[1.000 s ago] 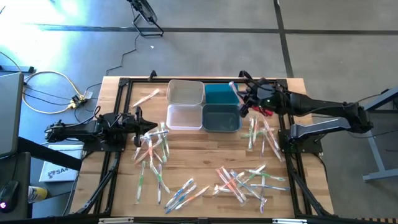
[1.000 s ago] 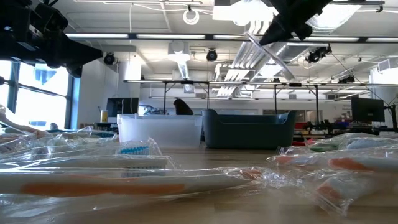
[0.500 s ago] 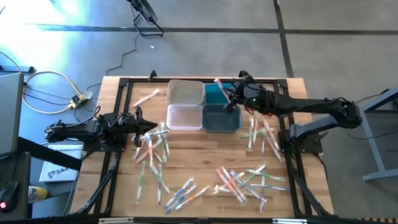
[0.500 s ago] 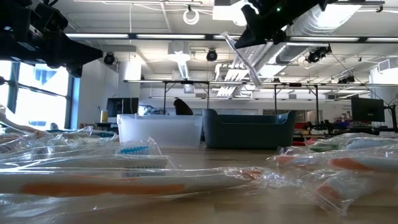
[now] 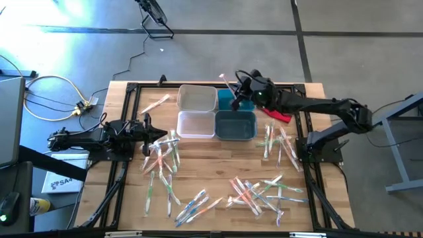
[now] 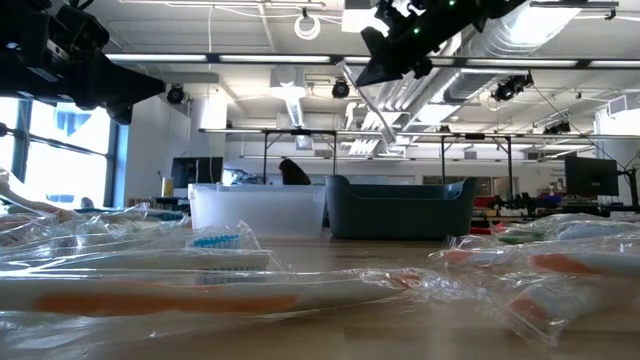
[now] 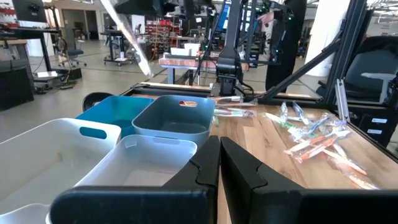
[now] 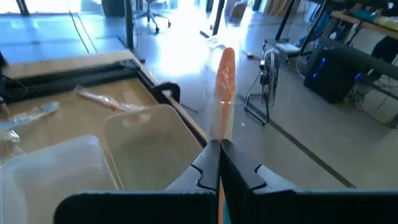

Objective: Pick & Place Toothbrushes
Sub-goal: Put the orange toothbrush into the blue bin

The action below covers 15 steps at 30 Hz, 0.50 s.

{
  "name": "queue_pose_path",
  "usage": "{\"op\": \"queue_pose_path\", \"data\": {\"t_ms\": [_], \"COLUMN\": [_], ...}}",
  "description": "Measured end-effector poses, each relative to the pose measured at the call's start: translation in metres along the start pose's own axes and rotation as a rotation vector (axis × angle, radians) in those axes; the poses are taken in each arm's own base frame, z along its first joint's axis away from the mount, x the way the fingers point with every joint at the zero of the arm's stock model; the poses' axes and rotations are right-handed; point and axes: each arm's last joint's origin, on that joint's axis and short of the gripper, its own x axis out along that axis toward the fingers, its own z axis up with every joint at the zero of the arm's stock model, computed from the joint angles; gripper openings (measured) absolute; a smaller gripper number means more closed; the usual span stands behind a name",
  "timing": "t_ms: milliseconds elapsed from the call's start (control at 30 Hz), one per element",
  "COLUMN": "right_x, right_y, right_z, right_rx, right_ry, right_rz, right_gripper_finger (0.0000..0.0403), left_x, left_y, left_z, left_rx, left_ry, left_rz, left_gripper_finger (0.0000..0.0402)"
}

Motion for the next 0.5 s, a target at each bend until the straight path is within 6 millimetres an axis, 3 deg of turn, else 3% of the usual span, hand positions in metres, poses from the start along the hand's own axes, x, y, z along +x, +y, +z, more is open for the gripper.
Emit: {"op": "queue_pose_path", "data": {"t_ms": [267,500], "right_x": [0.034,0.063], "right_y": [-0.017,-0.040], "right_z": [0.002,-0.022], "right_rx": [-0.018,-0.009], "right_ry": [0.087,0.197], "right_rz": [0.025,0.077], "right_gripper_finger": [0.0002,0.0002], "left_x": [0.000,0.000], "left_y": [0.000,0.000], "left_z": [0.000,0.000], "left_rx": [0.000,0.000], "left_ry": [0.000,0.000], "left_rz": [0.000,0.000], "left_gripper_finger": [0.0010,0.0010]}}
